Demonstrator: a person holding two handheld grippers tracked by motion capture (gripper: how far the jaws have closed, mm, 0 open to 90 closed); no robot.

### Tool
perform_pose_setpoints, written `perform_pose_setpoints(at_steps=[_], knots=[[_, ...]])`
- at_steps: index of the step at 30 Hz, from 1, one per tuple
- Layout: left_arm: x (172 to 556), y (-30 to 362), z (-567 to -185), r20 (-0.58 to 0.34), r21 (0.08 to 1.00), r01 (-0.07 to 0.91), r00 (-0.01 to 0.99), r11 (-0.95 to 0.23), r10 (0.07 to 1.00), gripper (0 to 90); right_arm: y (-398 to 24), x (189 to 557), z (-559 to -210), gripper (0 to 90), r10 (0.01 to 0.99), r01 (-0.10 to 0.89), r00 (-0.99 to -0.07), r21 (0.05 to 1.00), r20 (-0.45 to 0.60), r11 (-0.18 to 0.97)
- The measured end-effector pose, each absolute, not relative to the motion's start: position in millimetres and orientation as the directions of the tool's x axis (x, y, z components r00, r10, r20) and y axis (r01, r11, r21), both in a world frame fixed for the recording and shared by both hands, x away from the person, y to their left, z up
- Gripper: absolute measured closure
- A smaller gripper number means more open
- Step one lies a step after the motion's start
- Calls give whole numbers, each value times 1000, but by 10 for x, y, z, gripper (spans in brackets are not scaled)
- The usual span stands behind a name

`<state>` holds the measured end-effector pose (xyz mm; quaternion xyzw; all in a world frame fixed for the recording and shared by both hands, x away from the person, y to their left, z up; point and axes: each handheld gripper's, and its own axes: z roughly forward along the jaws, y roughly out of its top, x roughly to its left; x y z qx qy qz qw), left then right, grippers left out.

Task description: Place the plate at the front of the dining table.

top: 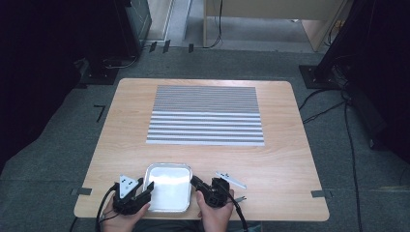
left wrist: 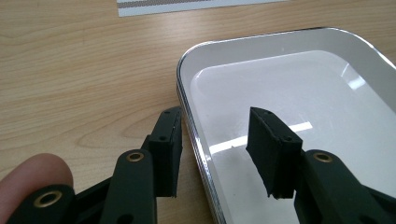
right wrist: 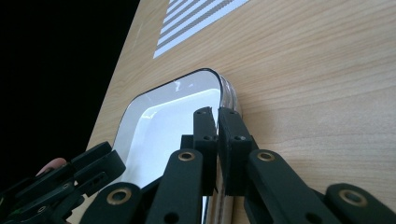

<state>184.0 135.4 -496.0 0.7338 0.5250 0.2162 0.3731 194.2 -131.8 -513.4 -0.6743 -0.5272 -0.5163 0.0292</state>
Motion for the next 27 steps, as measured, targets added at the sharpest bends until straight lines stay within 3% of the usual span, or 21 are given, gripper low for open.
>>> perform_pose_setpoints(at_steps=[7, 14, 15, 21, 27], knots=[[1754, 1446, -4979, -120, 760, 630, 377, -159, 918, 599, -1323, 1942, -5158, 873, 662, 753, -82, 481, 745, -448], [1751, 1412, -4987, -94, 758, 629, 369, -174, 925, 658, -1332, 1935, -5157, 874, 660, 750, -87, 485, 746, -450], [1760, 1417, -4988, -101, 756, 637, 345, -153, 933, 715, -1325, 1932, -5157, 875, 665, 748, -90, 491, 741, -446], [1770, 1369, -4993, -78, 771, 625, 284, -122, 956, 828, -1273, 1903, -5170, 882, 699, 737, -101, 525, 708, -425], [1779, 1396, -5000, -102, 774, 625, 286, -105, 953, 839, -1310, 1913, -5171, 897, 672, 745, -93, 499, 735, -442]])
